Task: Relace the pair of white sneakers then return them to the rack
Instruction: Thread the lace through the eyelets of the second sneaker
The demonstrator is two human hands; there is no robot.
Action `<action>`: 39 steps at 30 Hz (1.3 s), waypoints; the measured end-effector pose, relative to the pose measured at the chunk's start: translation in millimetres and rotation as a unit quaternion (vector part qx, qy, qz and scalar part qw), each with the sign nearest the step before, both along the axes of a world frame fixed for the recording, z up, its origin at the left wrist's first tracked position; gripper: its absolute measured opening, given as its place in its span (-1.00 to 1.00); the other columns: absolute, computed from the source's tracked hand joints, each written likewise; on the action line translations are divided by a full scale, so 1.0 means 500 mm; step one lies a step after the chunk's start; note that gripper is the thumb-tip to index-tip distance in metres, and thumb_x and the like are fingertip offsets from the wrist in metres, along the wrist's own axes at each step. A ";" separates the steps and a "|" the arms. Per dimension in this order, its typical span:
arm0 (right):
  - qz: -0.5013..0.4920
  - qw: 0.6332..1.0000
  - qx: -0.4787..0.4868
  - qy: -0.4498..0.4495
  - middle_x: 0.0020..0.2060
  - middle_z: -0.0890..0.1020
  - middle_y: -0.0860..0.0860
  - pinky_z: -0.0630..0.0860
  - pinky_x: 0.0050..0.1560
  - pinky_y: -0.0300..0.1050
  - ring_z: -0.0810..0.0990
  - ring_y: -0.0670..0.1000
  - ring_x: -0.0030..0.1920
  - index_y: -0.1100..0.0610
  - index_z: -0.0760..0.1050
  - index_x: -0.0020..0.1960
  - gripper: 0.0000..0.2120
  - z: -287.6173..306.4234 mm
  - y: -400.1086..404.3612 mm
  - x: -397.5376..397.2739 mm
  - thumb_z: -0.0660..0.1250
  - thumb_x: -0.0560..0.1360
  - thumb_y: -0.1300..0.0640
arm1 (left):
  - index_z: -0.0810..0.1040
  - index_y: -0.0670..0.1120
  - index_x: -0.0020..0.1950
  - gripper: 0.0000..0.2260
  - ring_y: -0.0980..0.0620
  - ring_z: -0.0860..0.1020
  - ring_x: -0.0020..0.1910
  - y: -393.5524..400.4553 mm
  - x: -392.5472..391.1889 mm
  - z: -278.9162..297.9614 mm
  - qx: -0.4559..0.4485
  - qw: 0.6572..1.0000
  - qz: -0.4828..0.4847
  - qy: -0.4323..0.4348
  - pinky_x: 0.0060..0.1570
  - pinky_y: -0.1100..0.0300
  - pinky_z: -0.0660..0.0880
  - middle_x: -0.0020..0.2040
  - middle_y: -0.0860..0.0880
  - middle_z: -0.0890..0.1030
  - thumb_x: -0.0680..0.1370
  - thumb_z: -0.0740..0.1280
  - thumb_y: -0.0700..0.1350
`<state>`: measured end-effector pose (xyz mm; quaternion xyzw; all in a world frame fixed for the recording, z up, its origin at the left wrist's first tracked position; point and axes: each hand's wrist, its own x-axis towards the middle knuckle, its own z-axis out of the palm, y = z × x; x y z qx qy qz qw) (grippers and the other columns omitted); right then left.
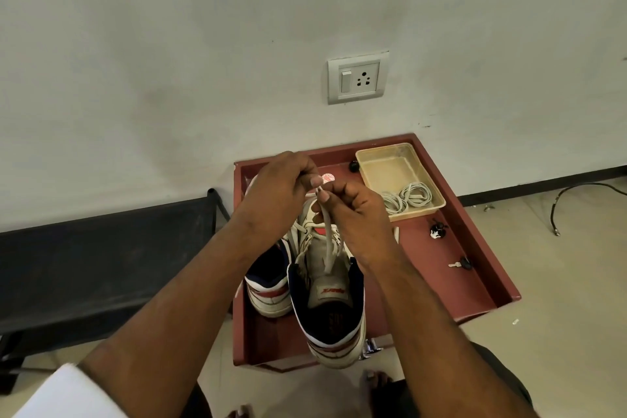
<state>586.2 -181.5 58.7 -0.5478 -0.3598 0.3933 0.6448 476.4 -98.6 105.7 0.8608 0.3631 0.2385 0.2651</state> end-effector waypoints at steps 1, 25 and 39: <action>-0.001 1.000 0.002 -0.002 -0.35 0.66 -0.09 0.57 -0.18 -0.25 0.61 -0.16 -0.27 0.09 0.62 -0.08 -0.86 0.002 -0.001 0.000 0.32 0.57 0.27 | 0.46 -0.02 -0.15 -0.84 0.25 0.43 -0.21 0.004 0.000 -0.002 0.008 1.000 -0.002 0.009 -0.25 0.49 0.30 -0.21 0.15 0.45 0.60 0.32 -0.21; -0.009 0.989 0.019 -0.145 0.28 0.50 -0.11 0.46 -0.04 -0.43 0.53 -0.33 0.09 0.09 0.62 -0.14 -0.80 0.111 0.048 0.057 0.28 0.58 0.27 | 0.68 -0.14 -0.03 -0.83 0.04 0.54 -0.26 -0.022 0.011 -0.026 -0.295 0.922 0.041 -0.247 -0.21 0.18 0.48 -0.20 -0.16 0.67 0.63 0.30 -0.14; -0.036 0.984 0.015 -0.173 0.34 0.46 -0.14 0.53 0.02 -0.30 0.53 -0.18 0.21 0.08 0.66 -0.10 -0.86 0.113 0.069 0.074 0.34 0.56 0.22 | 0.69 -0.19 -0.01 -0.89 0.07 0.47 -0.58 0.030 0.045 -0.015 -0.374 0.881 -0.032 -0.289 -0.56 0.28 0.28 -0.32 -0.12 0.64 0.55 0.39 -0.18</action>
